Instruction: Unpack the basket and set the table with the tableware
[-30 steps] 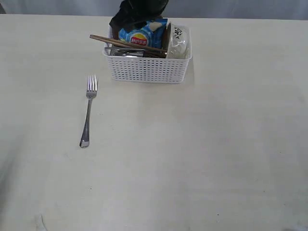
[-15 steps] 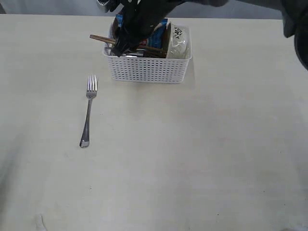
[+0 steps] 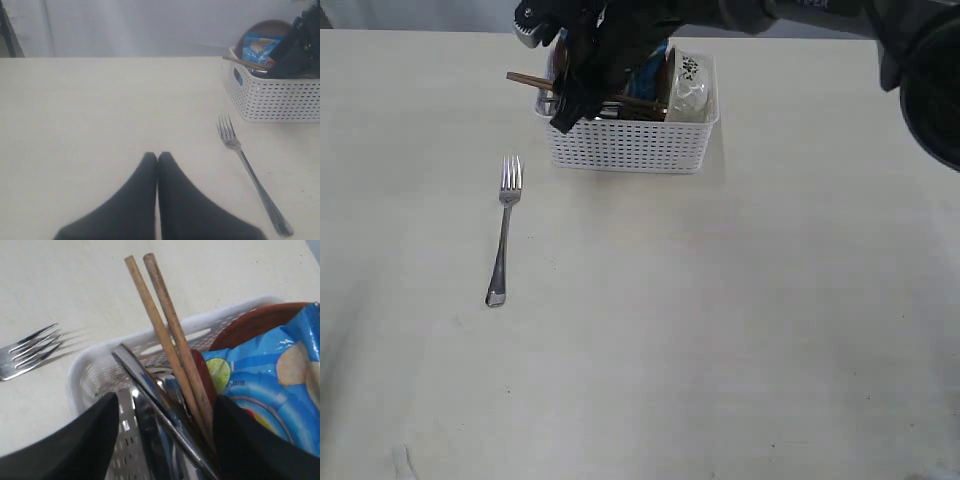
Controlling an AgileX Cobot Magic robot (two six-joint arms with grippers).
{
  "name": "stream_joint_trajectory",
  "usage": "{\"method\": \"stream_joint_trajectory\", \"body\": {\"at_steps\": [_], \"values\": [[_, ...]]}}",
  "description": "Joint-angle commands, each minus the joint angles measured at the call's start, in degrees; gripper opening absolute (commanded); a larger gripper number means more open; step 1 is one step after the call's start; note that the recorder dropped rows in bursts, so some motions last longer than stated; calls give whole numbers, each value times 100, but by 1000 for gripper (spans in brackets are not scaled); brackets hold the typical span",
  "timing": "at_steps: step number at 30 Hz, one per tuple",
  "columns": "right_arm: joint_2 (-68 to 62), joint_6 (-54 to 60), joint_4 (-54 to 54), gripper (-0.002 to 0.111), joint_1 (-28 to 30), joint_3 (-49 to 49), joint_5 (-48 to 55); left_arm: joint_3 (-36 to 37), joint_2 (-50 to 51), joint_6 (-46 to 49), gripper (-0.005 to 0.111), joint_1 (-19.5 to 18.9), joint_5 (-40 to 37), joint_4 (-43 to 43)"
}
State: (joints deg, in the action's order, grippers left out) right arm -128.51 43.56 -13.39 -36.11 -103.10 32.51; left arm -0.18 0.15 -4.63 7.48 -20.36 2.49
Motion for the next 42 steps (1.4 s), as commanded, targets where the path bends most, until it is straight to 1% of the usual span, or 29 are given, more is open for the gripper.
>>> {"method": "stream_joint_trajectory", "body": {"at_steps": [1, 13, 14, 16, 18, 20, 38, 40, 42], "values": [[-124, 230, -1, 54, -65, -8, -175, 18, -15, -24, 0, -11, 61, 52], [-437, 230, -1, 54, -65, -8, -1033, 18, -15, -24, 0, -11, 61, 52], [-468, 284, -1, 50, -65, -8, -1062, 18, -15, -24, 0, -11, 61, 52], [-481, 339, -1, 36, -65, -8, -1062, 18, -15, -24, 0, -11, 61, 52], [-465, 339, -1, 15, -65, -8, -1038, 18, -15, -24, 0, -11, 61, 52], [-391, 359, -1, 0, -65, -8, -945, 18, -15, -24, 0, -11, 61, 52], [1200, 361, 21, -1, -65, -8, -120, 18, -15, -24, 0, -11, 61, 52], [1301, 203, 234, -1, -65, -8, -77, 18, -15, -24, 0, -11, 61, 52], [1421, -349, 718, -1, -65, -8, -50, 18, -15, -24, 0, -11, 61, 52]]}}
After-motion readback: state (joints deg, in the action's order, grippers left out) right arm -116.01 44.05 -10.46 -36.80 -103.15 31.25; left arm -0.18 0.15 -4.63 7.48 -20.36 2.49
